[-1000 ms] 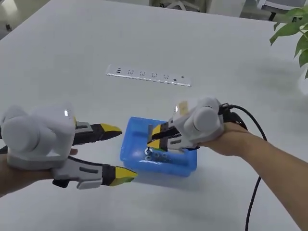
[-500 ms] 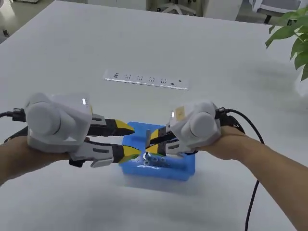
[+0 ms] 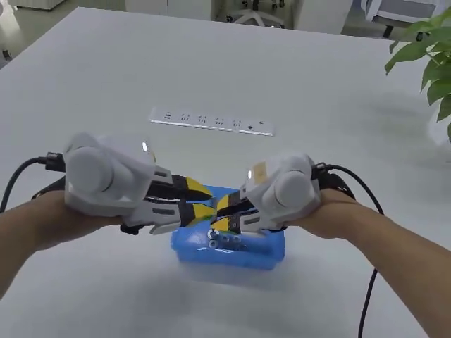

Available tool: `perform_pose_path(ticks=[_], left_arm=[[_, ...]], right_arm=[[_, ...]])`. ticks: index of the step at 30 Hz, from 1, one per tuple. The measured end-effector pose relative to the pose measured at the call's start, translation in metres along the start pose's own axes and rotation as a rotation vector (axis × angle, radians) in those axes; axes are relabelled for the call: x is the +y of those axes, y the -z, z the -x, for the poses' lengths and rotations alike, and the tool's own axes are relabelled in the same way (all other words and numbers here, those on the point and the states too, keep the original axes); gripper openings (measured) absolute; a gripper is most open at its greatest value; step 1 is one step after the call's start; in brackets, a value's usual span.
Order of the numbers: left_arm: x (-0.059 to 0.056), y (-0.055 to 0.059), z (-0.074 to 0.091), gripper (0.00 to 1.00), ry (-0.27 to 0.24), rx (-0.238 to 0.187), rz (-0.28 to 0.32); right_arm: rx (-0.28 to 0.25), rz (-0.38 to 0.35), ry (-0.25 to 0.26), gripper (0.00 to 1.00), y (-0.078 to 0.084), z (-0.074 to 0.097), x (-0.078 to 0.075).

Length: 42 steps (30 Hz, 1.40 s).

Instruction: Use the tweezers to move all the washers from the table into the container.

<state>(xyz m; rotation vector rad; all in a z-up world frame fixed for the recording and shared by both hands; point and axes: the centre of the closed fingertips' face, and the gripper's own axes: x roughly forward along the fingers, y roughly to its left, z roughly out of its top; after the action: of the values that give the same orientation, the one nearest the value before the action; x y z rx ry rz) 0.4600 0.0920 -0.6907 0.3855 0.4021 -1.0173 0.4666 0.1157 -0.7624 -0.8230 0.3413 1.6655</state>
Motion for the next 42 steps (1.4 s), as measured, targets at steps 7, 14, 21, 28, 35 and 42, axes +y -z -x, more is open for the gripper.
perform_pose_path(ticks=[7,14,21,28,35,42], left_arm=[[0.0,-0.002,-0.003,0.07,0.013,0.001,-0.027],[0.001,-0.002,-0.003,0.06,0.013,0.008,-0.051],[0.001,-0.009,0.0,0.05,0.017,-0.009,-0.057],[-0.002,-0.021,0.004,0.05,0.033,-0.026,-0.066],[-0.011,-0.034,0.01,0.05,0.06,-0.035,-0.084],[-0.023,-0.048,0.017,0.05,0.089,-0.047,-0.098]], right_arm=[[0.004,0.015,0.0,0.11,0.001,0.001,0.0],[0.015,0.032,-0.001,0.12,0.001,0.001,0.001],[0.016,0.038,0.008,0.12,0.0,0.004,0.0],[0.004,0.032,0.024,0.13,-0.006,0.015,0.001],[-0.01,0.028,0.037,0.13,-0.013,0.026,0.007],[-0.044,0.017,0.054,0.13,-0.026,0.039,0.015]])
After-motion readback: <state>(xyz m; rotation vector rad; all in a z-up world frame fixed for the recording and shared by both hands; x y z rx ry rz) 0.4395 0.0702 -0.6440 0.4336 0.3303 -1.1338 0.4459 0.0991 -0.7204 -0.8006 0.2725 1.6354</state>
